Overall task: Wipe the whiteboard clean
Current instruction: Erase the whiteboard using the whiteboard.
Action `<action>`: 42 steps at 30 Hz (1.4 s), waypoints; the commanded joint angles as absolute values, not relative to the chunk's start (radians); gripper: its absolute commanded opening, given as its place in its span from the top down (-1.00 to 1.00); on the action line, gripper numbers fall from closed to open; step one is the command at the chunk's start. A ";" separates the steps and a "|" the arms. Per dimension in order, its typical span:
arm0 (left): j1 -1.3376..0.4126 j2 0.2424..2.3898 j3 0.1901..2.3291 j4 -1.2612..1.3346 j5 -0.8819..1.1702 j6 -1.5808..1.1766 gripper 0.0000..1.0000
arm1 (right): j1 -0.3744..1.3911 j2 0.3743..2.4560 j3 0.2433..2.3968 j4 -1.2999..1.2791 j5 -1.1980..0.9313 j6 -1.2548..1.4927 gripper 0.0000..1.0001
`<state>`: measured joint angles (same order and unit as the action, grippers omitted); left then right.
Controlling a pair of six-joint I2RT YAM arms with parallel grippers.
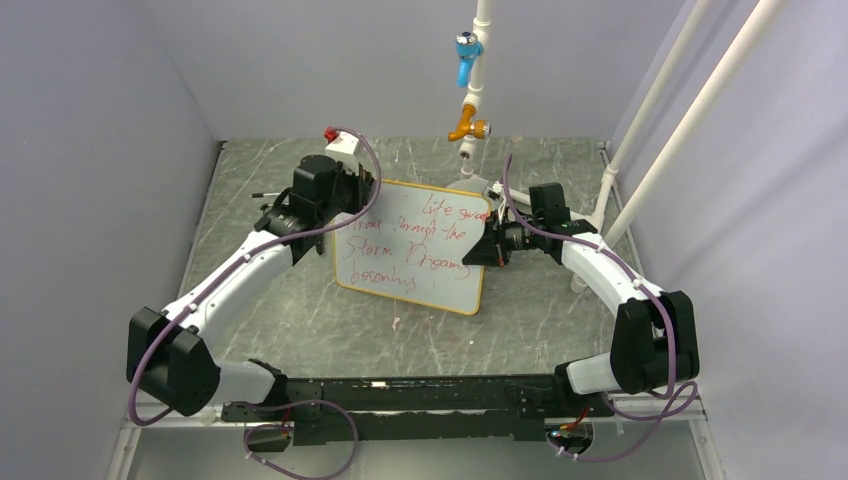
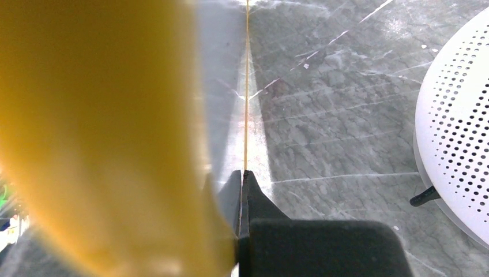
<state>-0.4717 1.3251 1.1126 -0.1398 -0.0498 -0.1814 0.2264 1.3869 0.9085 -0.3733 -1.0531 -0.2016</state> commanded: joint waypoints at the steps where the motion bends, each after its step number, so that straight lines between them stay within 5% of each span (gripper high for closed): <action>1: -0.532 1.309 1.139 -0.093 -0.009 -0.211 1.00 | 0.241 1.365 0.936 -0.400 -1.043 -0.284 1.00; 10: -0.758 1.400 1.233 -0.060 -0.052 -0.242 1.00 | 0.242 1.366 0.937 -0.401 -1.044 -0.283 1.00; 24: -0.639 1.359 1.195 -0.145 -0.201 -0.214 1.00 | 0.242 1.357 0.939 -0.405 -1.047 -0.287 1.00; 34: -0.805 1.480 1.338 -0.120 -0.118 -0.263 1.00 | 0.241 1.356 0.939 -0.406 -1.043 -0.288 1.00; 42: -0.835 1.542 1.390 -0.184 -0.281 -0.261 1.00 | 0.241 1.346 0.941 -0.411 -1.045 -0.292 1.00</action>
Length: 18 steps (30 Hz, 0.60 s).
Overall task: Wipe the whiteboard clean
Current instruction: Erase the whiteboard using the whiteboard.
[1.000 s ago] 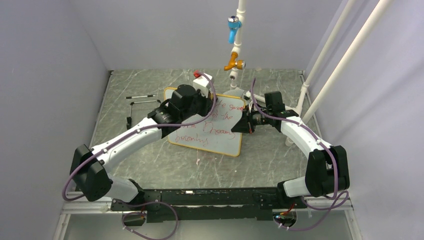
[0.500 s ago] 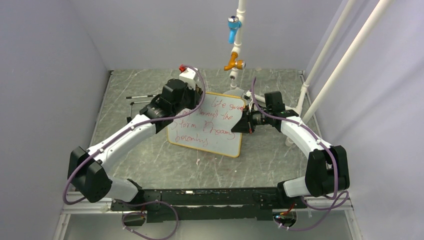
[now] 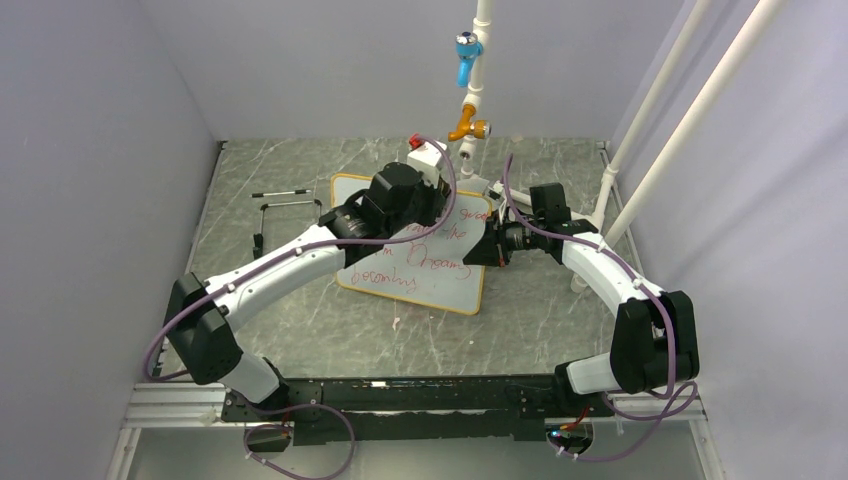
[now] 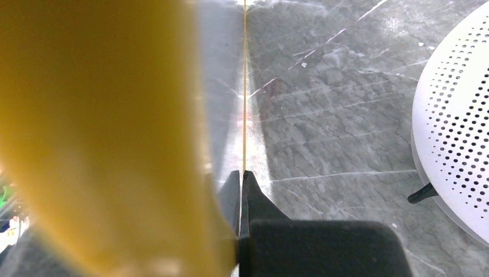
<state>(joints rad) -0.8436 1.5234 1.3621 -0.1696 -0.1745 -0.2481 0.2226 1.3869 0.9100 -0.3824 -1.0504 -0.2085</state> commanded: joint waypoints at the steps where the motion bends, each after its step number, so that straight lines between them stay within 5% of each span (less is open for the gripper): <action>1: -0.827 1.534 1.378 -0.191 -0.309 -0.259 1.00 | 0.241 1.343 0.939 -0.410 -1.045 -0.292 1.00; 10: -0.711 1.436 1.272 -0.178 -0.298 -0.279 1.00 | 0.241 1.342 0.939 -0.407 -1.046 -0.289 1.00; 18: -0.825 1.498 1.357 -0.172 -0.258 -0.297 1.00 | 0.241 1.341 0.939 -0.407 -1.043 -0.289 1.00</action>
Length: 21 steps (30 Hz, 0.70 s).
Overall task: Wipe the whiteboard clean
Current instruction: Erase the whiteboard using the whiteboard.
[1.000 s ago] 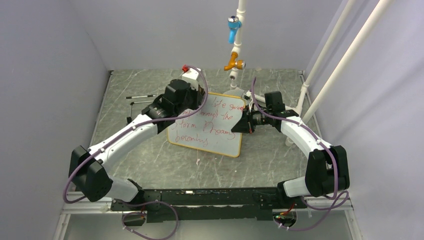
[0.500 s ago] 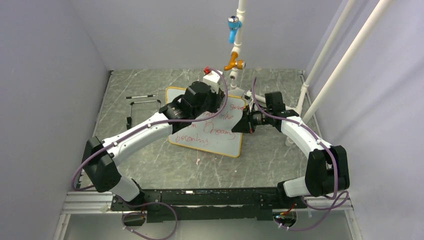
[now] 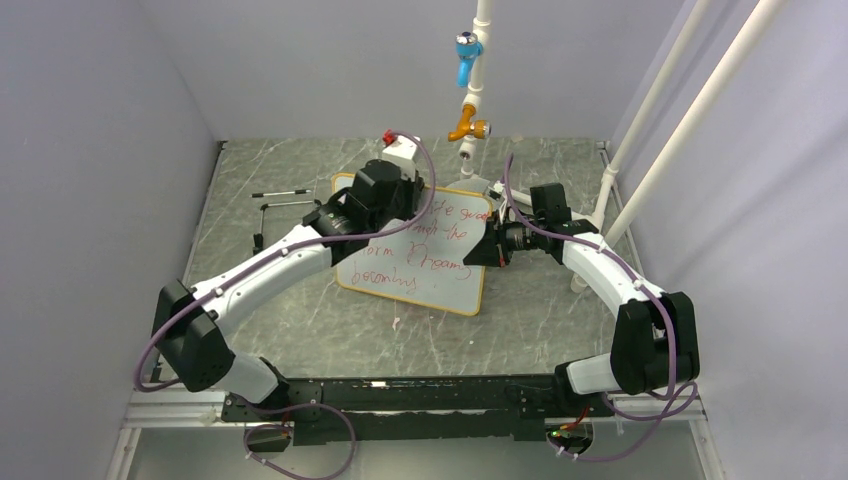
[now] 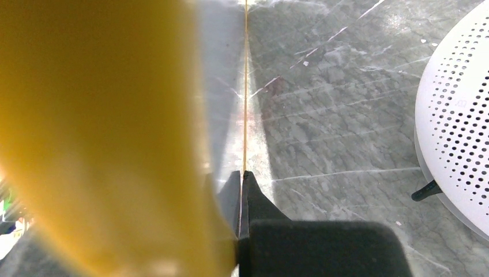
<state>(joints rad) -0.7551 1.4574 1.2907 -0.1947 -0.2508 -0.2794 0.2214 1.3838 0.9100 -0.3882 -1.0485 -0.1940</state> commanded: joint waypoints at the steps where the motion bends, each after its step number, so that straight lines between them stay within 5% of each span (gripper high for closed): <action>1: -0.842 1.505 1.363 -0.171 -0.260 -0.300 1.00 | 0.241 1.341 0.939 -0.408 -1.043 -0.289 1.00; 21: -0.763 1.449 1.270 -0.161 -0.297 -0.302 1.00 | 0.241 1.339 0.939 -0.405 -1.045 -0.287 1.00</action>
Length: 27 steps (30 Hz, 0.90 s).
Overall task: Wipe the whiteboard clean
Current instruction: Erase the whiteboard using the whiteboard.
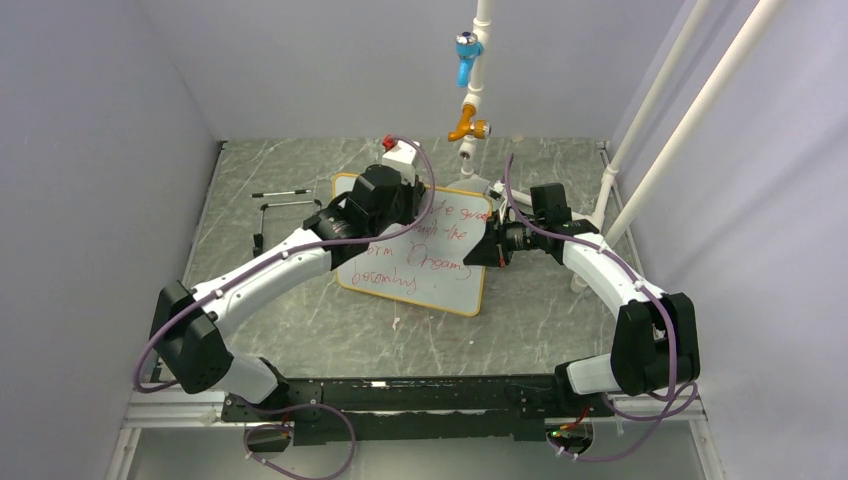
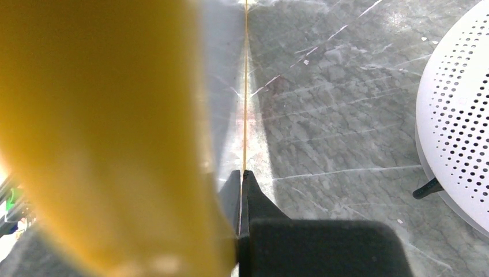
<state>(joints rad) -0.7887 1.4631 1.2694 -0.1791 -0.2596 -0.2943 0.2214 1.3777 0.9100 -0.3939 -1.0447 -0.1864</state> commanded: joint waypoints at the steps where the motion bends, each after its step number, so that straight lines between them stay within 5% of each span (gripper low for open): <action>1: -0.777 1.456 1.276 -0.156 -0.297 -0.305 1.00 | 0.241 1.338 0.939 -0.405 -1.045 -0.287 1.00; 14: -0.920 1.521 1.315 -0.144 -0.323 -0.331 1.00 | 0.241 1.338 0.939 -0.408 -1.046 -0.288 1.00; 27: -0.707 1.407 1.198 -0.153 -0.300 -0.314 1.00 | 0.241 1.338 0.936 -0.404 -1.045 -0.286 1.00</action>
